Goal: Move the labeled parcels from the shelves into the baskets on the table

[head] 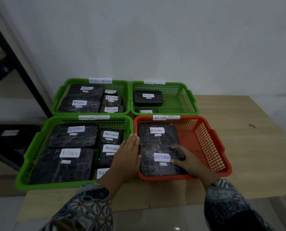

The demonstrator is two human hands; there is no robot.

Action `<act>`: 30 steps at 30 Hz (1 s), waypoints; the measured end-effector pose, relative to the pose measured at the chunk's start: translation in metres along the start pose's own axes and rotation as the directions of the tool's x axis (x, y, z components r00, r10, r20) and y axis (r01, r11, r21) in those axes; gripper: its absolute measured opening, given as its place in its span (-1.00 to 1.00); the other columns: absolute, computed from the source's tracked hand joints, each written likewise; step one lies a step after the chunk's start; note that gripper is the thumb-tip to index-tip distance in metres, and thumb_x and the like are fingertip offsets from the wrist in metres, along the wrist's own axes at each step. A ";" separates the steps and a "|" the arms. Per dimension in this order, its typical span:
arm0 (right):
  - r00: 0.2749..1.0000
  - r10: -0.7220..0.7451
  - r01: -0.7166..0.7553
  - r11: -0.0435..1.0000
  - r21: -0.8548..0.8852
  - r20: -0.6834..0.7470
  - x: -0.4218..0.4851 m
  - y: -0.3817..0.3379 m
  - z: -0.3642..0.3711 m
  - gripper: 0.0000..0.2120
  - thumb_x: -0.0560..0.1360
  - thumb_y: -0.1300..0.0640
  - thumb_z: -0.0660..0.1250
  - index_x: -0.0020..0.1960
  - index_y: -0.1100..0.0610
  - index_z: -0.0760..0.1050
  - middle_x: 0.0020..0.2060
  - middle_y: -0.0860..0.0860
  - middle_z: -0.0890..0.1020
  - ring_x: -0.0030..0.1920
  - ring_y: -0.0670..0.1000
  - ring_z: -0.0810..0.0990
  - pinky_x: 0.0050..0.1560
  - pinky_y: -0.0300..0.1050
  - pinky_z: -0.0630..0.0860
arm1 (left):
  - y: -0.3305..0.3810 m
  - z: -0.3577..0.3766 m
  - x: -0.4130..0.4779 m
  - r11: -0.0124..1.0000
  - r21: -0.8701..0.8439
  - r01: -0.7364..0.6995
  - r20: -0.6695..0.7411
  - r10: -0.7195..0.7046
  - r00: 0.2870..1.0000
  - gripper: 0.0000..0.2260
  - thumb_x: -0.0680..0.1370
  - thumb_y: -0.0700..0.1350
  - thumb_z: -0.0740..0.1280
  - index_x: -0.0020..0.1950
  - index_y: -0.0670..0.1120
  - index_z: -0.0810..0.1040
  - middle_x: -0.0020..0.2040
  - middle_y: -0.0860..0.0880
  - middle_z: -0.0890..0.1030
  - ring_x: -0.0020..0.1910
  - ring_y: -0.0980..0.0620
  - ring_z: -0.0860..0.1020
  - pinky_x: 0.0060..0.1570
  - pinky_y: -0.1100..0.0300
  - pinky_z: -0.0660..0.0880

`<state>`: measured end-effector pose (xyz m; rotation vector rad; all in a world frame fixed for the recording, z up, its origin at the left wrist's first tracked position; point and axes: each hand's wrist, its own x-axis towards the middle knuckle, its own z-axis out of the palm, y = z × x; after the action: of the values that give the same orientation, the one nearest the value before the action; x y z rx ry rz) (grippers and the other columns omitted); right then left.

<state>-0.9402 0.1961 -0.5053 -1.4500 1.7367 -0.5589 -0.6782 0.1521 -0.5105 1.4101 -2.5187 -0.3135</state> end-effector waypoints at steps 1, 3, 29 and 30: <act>1.000 0.006 -0.006 1.000 -0.018 -0.003 0.001 0.000 0.000 -0.55 0.42 0.13 0.47 0.24 -0.07 0.40 0.19 -0.07 0.44 0.15 -0.05 0.46 0.01 -0.31 0.44 | 0.000 0.000 0.000 1.000 0.004 0.000 0.003 0.000 1.000 -0.36 0.51 0.10 -0.18 0.52 -0.22 0.02 0.53 -0.17 0.05 0.51 -0.09 -0.01 0.42 0.05 -0.08; 1.000 0.011 -0.012 0.999 -0.030 -0.008 0.001 -0.001 0.002 -0.55 0.41 0.12 0.48 0.23 -0.07 0.40 0.16 -0.06 0.46 0.12 -0.04 0.48 -0.03 -0.30 0.46 | 0.001 -0.001 0.000 1.000 0.007 0.001 0.009 -0.001 1.000 -0.34 0.49 0.11 -0.21 0.52 -0.21 -0.01 0.54 -0.15 0.01 0.52 -0.07 -0.06 0.42 0.08 -0.13; 0.912 -0.405 0.292 0.752 -0.591 -0.064 -0.027 -0.203 0.168 -0.48 0.58 -0.13 0.12 0.49 -0.01 0.17 0.51 0.03 0.16 0.53 0.07 -0.01 0.49 0.07 -0.11 | -0.120 -0.102 -0.110 0.981 -0.025 0.193 -0.066 -0.194 0.979 -0.31 0.47 0.20 -0.17 0.52 -0.11 0.13 0.51 -0.07 0.17 0.51 -0.03 0.04 0.44 0.00 -0.01; 0.905 -0.423 0.319 0.740 -0.592 -0.040 -0.029 -0.215 0.184 -0.48 0.58 -0.13 0.11 0.49 0.00 0.17 0.51 0.02 0.16 0.53 0.07 0.00 0.49 0.05 -0.11 | -0.132 -0.108 -0.125 0.977 -0.046 0.208 -0.088 -0.211 0.973 -0.35 0.49 0.18 -0.10 0.50 -0.13 0.18 0.49 -0.08 0.22 0.50 -0.05 0.10 0.43 -0.02 0.06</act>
<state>-0.6628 0.1974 -0.4442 -2.2790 1.8471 -0.3774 -0.4747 0.1839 -0.4601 1.6404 -2.2837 -0.3224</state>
